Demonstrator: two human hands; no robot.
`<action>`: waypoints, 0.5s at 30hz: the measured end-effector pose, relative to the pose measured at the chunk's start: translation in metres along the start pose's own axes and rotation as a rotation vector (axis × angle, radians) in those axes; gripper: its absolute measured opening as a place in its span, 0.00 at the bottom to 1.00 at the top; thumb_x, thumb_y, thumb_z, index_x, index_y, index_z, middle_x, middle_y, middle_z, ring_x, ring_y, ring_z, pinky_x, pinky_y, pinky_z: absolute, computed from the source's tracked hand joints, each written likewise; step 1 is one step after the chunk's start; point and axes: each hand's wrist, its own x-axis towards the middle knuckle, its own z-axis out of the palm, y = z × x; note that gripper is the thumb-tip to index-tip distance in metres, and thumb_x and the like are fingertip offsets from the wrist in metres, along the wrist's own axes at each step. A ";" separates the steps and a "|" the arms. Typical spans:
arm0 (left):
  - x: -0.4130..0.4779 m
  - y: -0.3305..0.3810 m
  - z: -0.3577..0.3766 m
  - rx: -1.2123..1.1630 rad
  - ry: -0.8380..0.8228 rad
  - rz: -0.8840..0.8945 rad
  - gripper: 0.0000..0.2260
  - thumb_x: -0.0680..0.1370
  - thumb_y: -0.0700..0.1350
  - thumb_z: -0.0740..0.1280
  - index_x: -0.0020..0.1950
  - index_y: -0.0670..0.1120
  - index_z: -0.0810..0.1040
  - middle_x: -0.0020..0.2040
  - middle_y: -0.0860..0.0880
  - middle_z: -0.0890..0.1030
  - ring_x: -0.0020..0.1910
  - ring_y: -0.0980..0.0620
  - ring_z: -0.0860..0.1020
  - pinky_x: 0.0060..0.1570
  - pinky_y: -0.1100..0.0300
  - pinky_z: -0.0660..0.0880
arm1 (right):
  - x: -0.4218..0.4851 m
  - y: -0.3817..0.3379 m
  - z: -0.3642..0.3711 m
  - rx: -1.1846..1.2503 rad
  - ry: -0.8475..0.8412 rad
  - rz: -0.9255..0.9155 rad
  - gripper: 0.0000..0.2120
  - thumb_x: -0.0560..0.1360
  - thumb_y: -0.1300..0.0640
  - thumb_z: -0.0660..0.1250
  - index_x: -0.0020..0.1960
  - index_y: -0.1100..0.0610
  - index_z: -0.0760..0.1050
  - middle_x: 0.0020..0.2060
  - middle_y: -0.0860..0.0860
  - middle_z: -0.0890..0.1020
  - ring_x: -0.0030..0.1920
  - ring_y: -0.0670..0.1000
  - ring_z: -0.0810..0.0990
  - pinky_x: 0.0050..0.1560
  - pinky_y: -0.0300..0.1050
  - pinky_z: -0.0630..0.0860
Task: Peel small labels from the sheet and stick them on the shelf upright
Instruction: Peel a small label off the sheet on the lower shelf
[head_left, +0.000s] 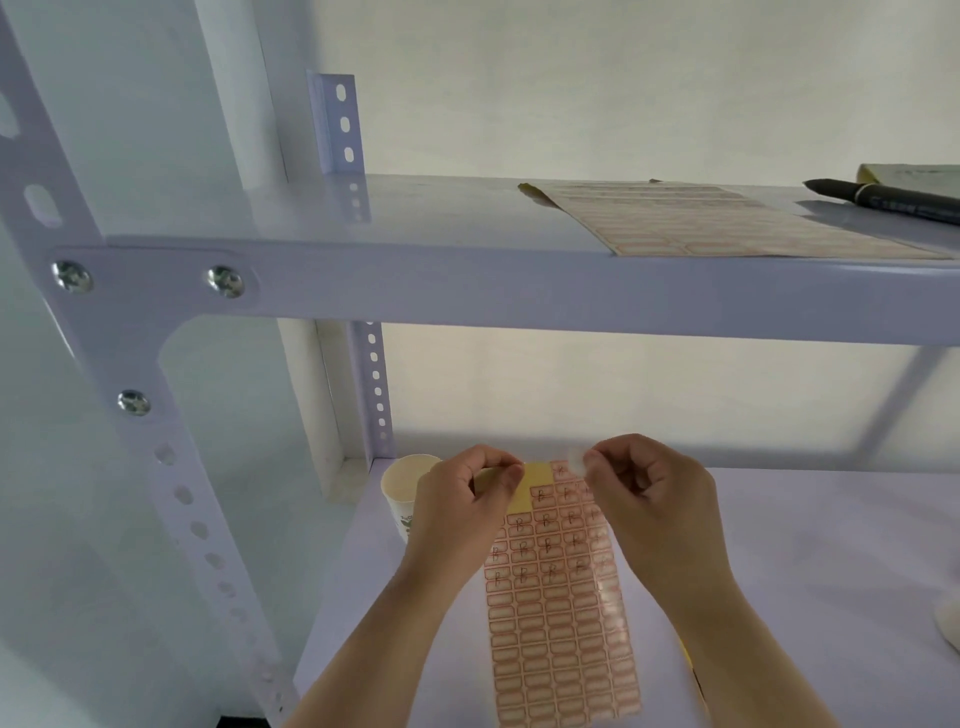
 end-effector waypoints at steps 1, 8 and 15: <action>0.003 -0.004 0.004 0.058 -0.019 0.006 0.04 0.77 0.47 0.71 0.43 0.55 0.83 0.38 0.56 0.86 0.41 0.57 0.84 0.43 0.55 0.83 | 0.000 0.002 -0.001 -0.005 -0.006 0.020 0.10 0.74 0.58 0.70 0.34 0.49 0.80 0.30 0.42 0.83 0.28 0.40 0.78 0.30 0.29 0.72; 0.022 -0.031 0.037 0.471 -0.063 0.057 0.06 0.79 0.46 0.66 0.51 0.50 0.83 0.47 0.55 0.86 0.46 0.56 0.80 0.45 0.64 0.72 | -0.004 0.016 -0.004 -0.052 -0.036 0.114 0.10 0.73 0.57 0.70 0.34 0.49 0.80 0.30 0.42 0.83 0.27 0.40 0.77 0.31 0.32 0.72; 0.030 -0.046 0.060 0.656 -0.084 0.129 0.13 0.80 0.42 0.66 0.64 0.44 0.79 0.60 0.46 0.83 0.61 0.47 0.79 0.61 0.57 0.74 | -0.006 0.027 -0.007 -0.081 -0.055 0.133 0.11 0.73 0.57 0.70 0.33 0.50 0.80 0.25 0.43 0.81 0.27 0.40 0.77 0.30 0.29 0.72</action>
